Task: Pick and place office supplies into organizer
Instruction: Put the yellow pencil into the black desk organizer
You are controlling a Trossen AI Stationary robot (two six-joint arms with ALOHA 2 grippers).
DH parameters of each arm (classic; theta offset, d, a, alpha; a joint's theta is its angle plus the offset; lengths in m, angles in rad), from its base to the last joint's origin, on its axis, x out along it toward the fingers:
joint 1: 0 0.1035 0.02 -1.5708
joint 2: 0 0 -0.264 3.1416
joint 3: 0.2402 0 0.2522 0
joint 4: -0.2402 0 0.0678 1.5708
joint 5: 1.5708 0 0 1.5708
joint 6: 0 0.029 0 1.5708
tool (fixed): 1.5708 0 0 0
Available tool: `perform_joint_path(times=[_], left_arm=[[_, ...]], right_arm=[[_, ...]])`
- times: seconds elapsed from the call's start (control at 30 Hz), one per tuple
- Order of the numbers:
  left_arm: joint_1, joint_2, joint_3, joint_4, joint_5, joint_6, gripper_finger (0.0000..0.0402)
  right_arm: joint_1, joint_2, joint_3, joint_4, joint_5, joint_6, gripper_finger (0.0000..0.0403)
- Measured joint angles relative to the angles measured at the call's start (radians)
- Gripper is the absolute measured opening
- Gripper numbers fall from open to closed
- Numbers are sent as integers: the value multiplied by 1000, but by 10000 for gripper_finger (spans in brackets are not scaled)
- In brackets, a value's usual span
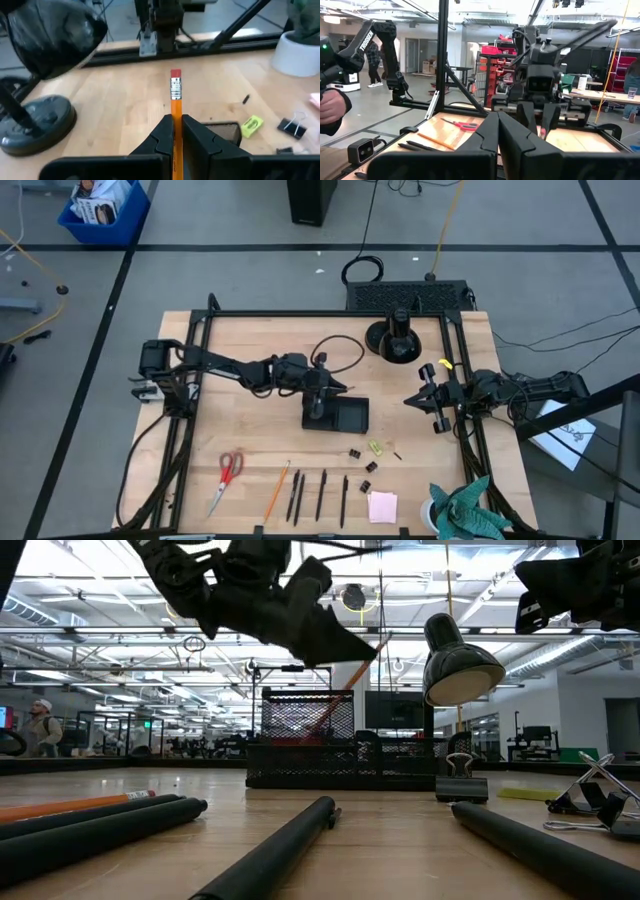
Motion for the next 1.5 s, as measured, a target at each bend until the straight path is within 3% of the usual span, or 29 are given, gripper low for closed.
perform_joint_path(times=[0.8,1.0,1.5], left_arm=[[-1,15,0,-41,-28,-22,30],[-1,15,0,-84,-103,-43,30],[-1,15,0,-50,-163,-109,30]], right_arm=[[0,9,0,1,21,3,0],[0,9,0,1,21,4,0],[0,9,0,2,21,24,0]])
